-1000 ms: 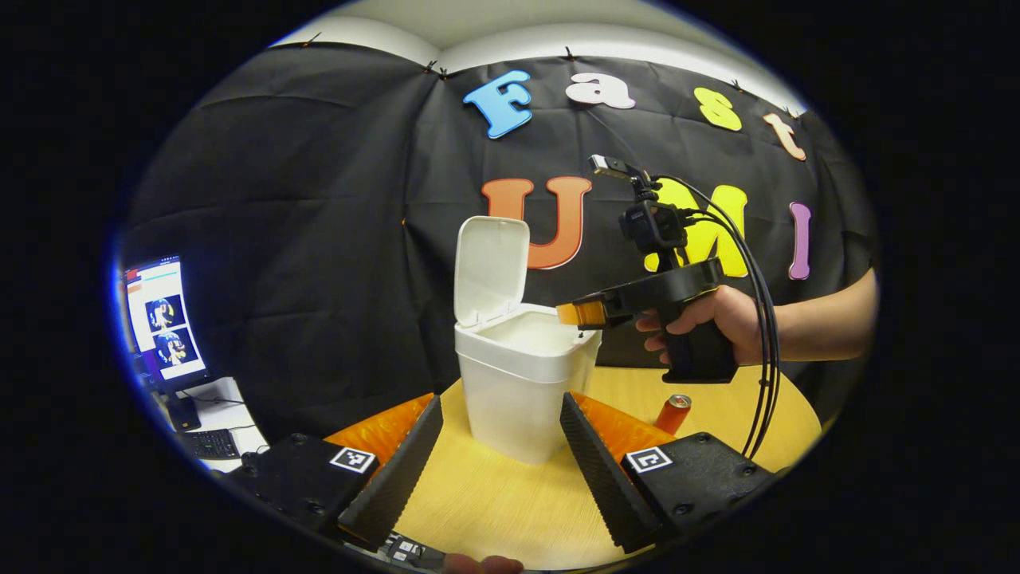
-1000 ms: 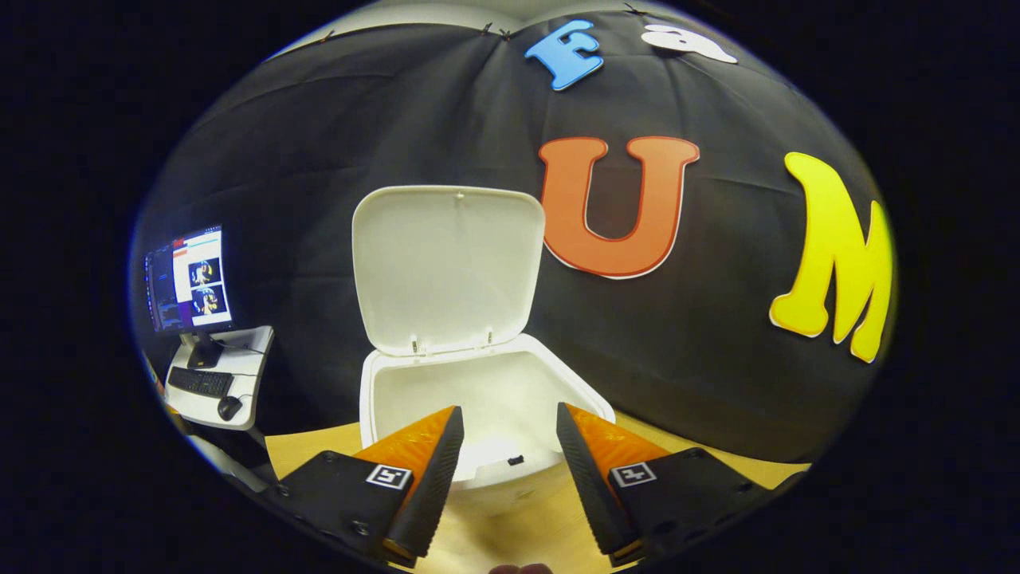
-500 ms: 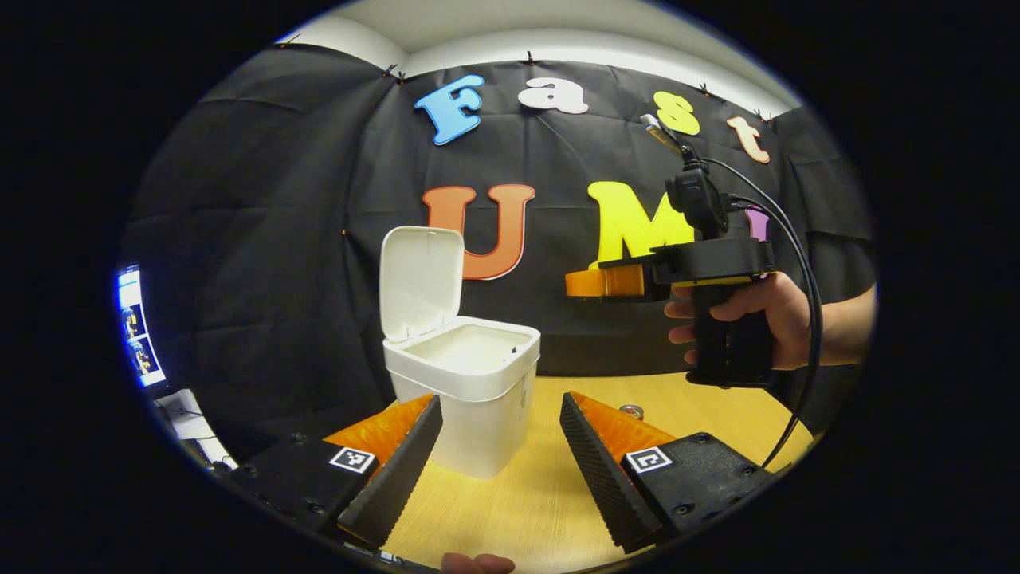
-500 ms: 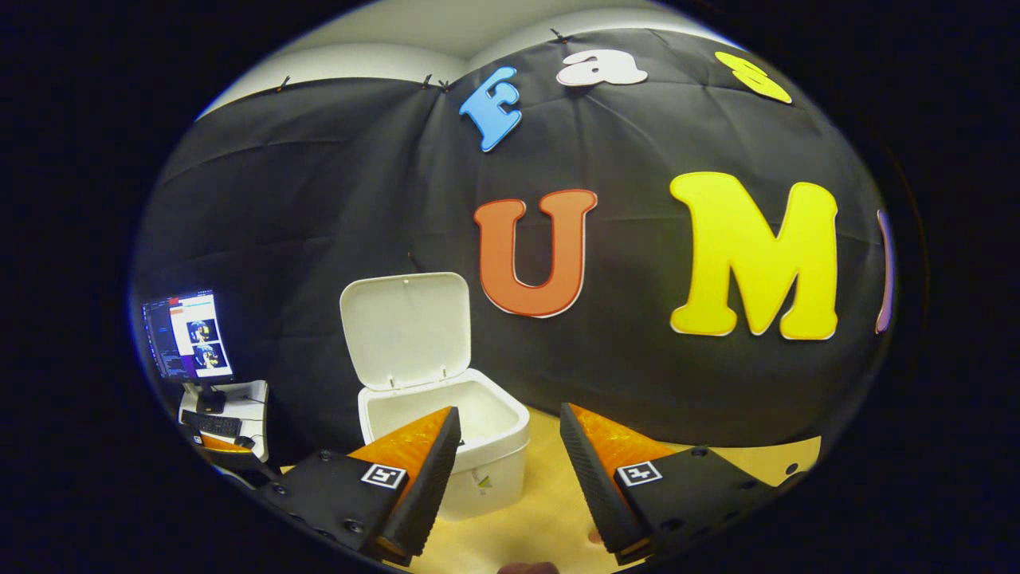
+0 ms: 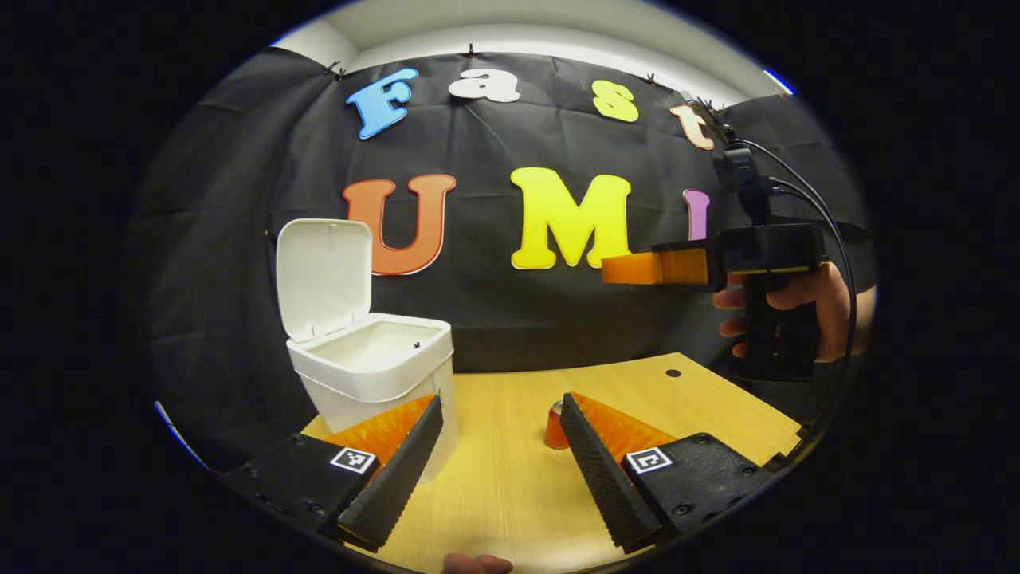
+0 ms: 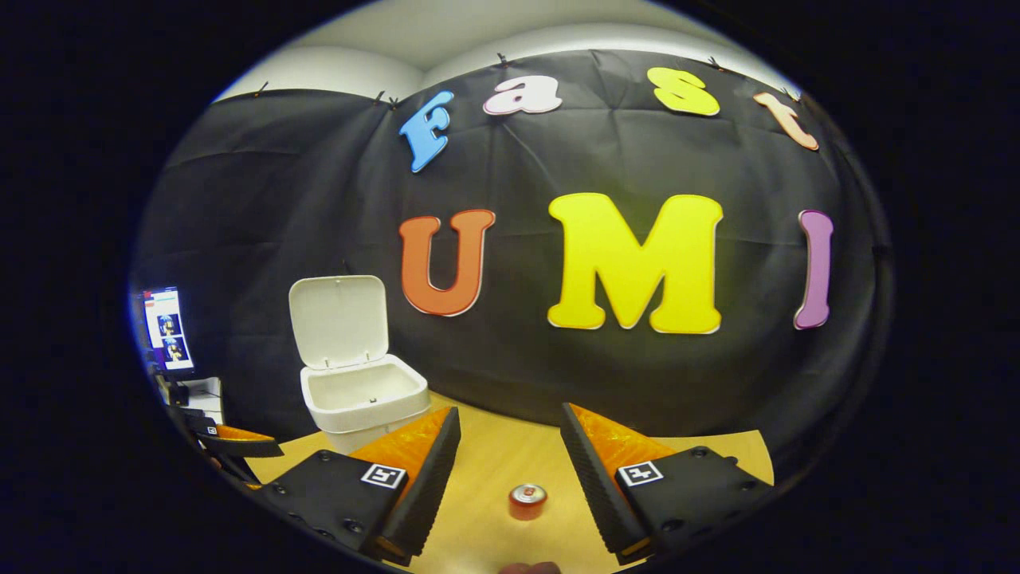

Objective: Press the lid of the desktop garbage bin to open it, pick up the crumpled paper on the desktop and throw it into the bin, then pick up the pop can on the desktop and drop it into the bin, and finally close the garbage bin lid.

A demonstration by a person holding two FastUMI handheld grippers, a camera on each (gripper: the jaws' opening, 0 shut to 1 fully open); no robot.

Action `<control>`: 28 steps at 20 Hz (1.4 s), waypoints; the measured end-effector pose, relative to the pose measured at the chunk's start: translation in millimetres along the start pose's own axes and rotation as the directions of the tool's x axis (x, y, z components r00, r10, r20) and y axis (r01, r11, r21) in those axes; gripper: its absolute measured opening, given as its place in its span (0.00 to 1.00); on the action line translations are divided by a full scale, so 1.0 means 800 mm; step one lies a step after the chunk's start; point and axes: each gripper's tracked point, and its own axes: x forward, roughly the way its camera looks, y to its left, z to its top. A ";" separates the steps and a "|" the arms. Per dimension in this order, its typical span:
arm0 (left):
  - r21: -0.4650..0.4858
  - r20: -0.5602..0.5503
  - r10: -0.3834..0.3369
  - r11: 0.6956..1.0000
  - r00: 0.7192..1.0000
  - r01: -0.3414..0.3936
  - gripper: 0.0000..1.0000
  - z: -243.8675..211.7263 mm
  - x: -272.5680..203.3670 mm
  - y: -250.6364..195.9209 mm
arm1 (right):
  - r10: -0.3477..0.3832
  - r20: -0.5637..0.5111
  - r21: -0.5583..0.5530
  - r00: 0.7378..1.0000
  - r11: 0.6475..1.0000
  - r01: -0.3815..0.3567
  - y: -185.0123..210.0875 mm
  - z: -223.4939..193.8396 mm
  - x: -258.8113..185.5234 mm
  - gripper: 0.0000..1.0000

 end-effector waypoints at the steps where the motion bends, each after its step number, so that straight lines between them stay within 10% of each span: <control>1: 0.000 -0.007 -0.017 1.000 1.000 0.017 0.98 -0.007 0.005 -0.008 | -0.028 -0.003 0.005 1.000 1.000 0.028 -0.016 -0.004 -0.011 0.81; 16: 0.010 -0.112 -0.063 0.998 0.992 0.065 0.99 -0.131 0.118 -0.096 | -0.336 -0.146 0.003 0.931 0.941 0.340 -0.197 -0.093 -0.144 0.81; 28: -0.011 -0.205 0.021 1.000 0.979 -0.023 0.99 -0.228 0.241 -0.111 | -0.374 -0.282 -0.022 0.883 0.923 0.384 -0.236 -0.166 -0.170 0.81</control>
